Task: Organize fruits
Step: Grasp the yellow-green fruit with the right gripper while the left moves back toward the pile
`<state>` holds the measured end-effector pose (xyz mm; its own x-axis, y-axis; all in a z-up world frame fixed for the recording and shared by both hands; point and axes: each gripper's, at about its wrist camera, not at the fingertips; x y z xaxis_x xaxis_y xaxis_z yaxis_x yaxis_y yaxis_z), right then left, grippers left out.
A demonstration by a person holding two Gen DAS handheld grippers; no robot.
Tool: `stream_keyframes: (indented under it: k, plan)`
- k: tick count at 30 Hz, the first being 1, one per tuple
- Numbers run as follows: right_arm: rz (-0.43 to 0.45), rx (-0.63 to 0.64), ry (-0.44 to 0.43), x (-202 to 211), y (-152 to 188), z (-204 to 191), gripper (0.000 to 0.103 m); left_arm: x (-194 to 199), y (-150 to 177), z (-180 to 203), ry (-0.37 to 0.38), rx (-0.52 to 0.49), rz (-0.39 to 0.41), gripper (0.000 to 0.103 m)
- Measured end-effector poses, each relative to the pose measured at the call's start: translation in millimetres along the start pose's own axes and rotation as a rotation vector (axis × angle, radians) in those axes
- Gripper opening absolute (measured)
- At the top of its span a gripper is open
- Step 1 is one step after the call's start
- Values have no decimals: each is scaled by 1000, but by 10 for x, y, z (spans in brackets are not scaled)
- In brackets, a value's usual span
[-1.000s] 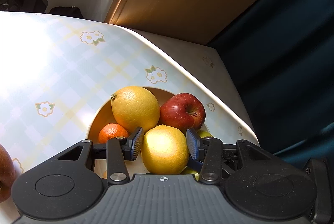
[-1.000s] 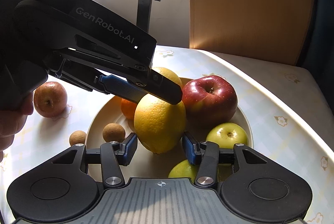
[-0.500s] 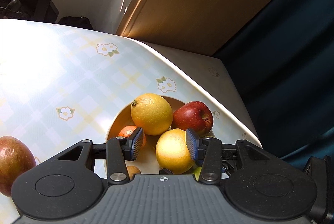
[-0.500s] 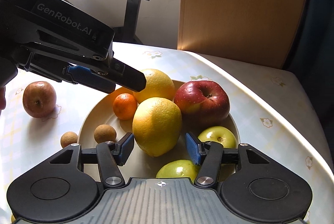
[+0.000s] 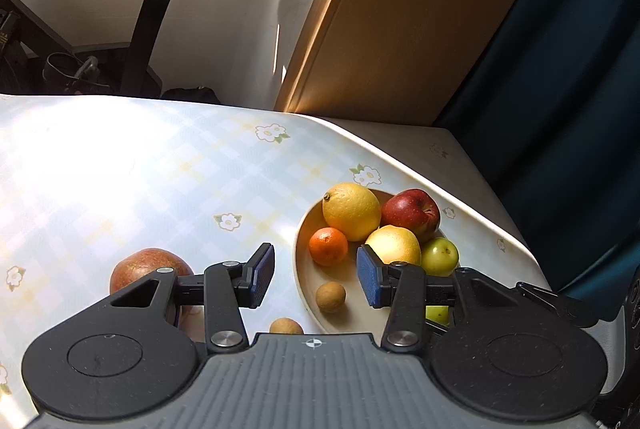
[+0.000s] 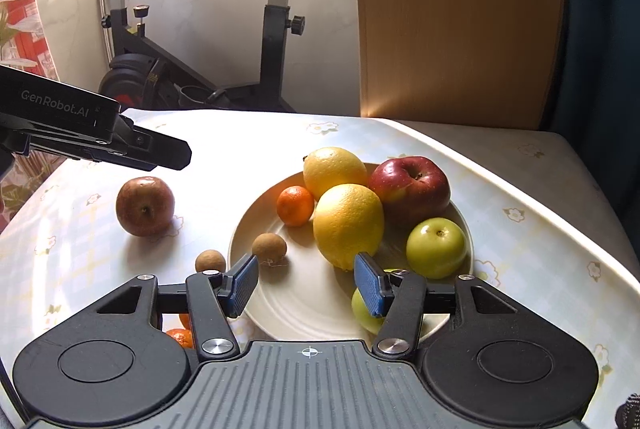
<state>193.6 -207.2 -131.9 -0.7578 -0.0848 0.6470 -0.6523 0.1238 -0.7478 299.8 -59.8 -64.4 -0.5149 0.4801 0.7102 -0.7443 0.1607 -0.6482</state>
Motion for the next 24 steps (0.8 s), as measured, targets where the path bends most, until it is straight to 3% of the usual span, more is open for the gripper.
stream_keyframes:
  k: [12,18,24]
  plan:
    - [3,-7,-124,311,534,-566,50,617,386,-290,-161,-5,108,51]
    - [-32,26,-145,266,732,-789,50,727,565,-262,-175,-9,132,53]
    - [-43,40,-168,238,804,-878,50,773,831,-287,-171,53,145,53]
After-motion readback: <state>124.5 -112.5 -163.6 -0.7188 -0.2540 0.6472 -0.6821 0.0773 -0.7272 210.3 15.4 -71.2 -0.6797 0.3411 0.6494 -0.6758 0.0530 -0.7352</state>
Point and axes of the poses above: each gripper's, at about its wrist camera, not at the fingertips, and x roughly against the way its jaws point, z to its right, y to its underside, and after that the axes turned 3 degrees about -y, right-handed
